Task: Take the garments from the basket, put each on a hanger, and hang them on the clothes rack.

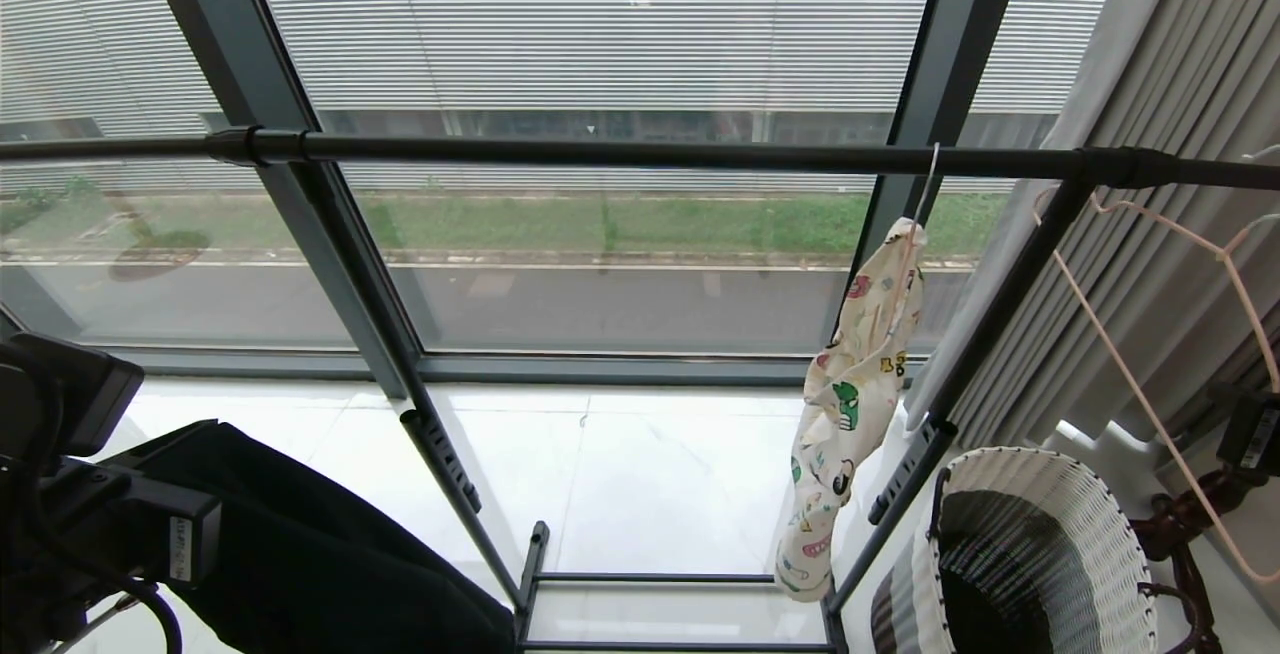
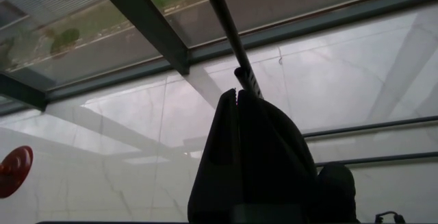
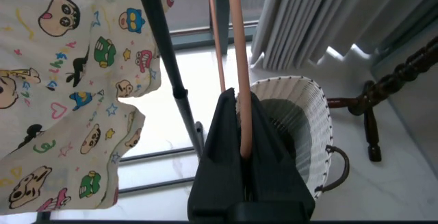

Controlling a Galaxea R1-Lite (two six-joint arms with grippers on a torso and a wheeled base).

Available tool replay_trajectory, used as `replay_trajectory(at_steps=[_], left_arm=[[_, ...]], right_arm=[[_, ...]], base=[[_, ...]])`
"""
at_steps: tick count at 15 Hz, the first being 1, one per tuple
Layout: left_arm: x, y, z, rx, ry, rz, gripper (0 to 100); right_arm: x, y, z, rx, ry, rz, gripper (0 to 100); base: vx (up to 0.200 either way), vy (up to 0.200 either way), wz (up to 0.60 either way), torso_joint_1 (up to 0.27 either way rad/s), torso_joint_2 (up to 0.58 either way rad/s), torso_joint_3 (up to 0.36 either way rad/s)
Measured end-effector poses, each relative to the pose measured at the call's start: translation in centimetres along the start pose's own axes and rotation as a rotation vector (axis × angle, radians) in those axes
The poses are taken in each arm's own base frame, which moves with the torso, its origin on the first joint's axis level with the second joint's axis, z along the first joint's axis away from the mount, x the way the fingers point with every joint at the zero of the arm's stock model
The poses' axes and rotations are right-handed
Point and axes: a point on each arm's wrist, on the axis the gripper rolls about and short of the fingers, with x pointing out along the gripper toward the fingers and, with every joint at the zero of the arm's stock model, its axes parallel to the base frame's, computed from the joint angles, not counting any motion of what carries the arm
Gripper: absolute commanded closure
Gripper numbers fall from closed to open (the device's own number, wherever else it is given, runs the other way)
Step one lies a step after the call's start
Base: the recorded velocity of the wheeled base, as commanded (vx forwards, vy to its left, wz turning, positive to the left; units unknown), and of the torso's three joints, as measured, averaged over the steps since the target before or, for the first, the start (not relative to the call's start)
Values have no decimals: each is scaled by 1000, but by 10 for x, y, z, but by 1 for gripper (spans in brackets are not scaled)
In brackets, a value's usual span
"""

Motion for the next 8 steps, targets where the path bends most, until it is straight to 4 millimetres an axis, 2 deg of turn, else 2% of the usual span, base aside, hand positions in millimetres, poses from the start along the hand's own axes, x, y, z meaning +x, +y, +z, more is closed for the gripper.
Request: replay_trajectory(at_steps=[8], left_arm=[[-2,0,-2,-1,0,1,100]], right_arm=[[-7,-2,0,-11,-16,-4,100]], base=[[-200,0,0,1,1,6]])
